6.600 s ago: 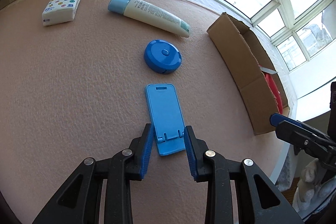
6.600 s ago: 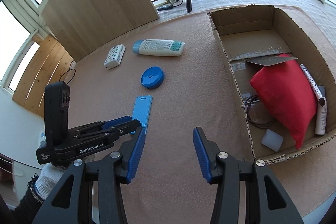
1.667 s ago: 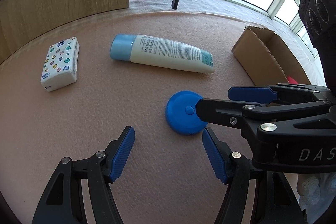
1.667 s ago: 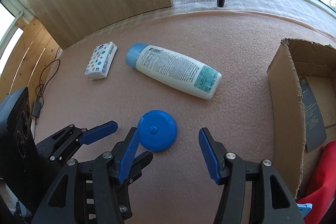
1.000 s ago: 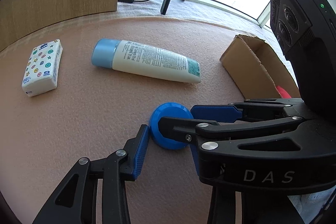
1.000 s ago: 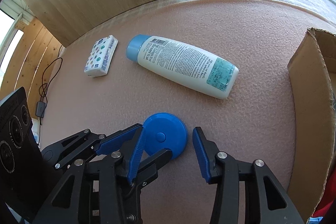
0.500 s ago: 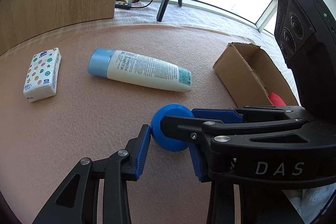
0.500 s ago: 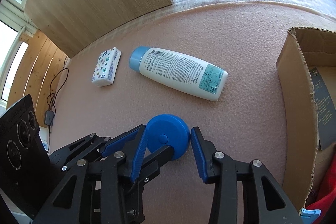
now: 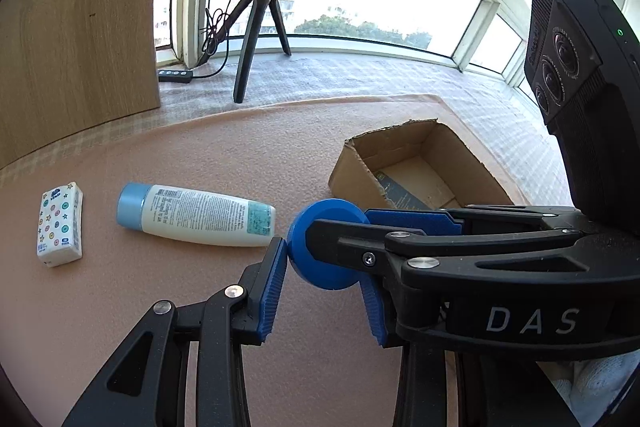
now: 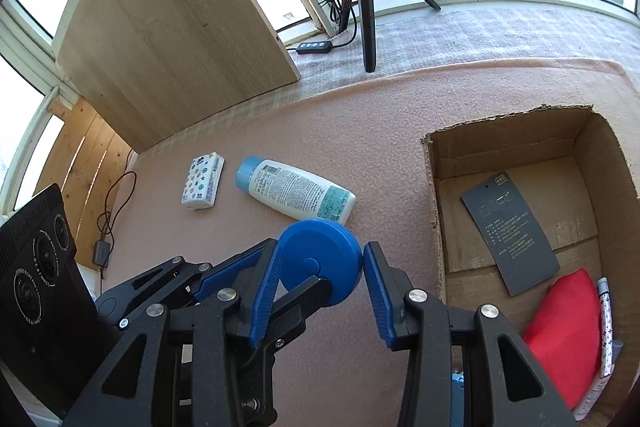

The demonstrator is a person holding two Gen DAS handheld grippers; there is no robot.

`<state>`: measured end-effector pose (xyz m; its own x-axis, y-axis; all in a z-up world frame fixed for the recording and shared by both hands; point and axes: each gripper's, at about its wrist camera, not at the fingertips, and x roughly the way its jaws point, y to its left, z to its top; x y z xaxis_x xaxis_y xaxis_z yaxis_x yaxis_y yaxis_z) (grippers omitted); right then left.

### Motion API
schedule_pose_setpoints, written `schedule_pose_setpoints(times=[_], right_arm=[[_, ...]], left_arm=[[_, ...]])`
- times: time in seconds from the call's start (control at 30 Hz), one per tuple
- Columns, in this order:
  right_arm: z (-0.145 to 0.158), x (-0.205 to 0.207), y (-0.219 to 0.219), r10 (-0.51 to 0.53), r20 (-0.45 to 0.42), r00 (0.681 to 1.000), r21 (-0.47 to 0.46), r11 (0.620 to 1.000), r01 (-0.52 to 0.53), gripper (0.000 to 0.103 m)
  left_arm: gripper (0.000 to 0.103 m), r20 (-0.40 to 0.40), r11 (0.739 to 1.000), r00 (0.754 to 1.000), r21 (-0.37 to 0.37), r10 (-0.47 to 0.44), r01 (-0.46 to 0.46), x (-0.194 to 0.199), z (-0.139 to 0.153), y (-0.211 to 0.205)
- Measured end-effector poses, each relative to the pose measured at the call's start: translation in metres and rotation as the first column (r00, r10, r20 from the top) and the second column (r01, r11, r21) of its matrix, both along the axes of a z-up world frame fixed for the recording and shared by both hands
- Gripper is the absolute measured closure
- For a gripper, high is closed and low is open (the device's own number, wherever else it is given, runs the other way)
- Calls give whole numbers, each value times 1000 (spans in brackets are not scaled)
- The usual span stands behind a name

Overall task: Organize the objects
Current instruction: 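Carry the tape measure into the box and open the right tool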

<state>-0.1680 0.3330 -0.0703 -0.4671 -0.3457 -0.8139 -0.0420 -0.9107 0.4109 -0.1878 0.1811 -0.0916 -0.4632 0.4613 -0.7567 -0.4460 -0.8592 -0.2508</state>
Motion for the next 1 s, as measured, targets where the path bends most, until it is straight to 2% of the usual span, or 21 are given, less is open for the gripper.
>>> schedule_pose_setpoints(times=[0.23, 0.6, 0.63, 0.73, 1.0], right_arm=[[12, 15, 40, -60, -25, 998, 19, 998, 60, 64], [14, 33, 83, -120, -29, 992, 31, 992, 121, 63], [14, 34, 85, -120, -30, 992, 28, 992, 120, 62], [14, 36, 86, -113, -31, 993, 26, 993, 114, 47], [11, 34, 84, -132, -32, 991, 24, 991, 132, 45]], left_arm=[[64, -21, 998, 998, 10, -61, 62, 3, 10, 45], [64, -25, 991, 991, 11, -132, 132, 9, 11, 97], [63, -21, 990, 990, 16, -137, 137, 8, 12, 99], [29, -3, 991, 991, 17, -132, 132, 7, 9, 102], [28, 16, 995, 995, 17, -98, 98, 9, 5, 83]])
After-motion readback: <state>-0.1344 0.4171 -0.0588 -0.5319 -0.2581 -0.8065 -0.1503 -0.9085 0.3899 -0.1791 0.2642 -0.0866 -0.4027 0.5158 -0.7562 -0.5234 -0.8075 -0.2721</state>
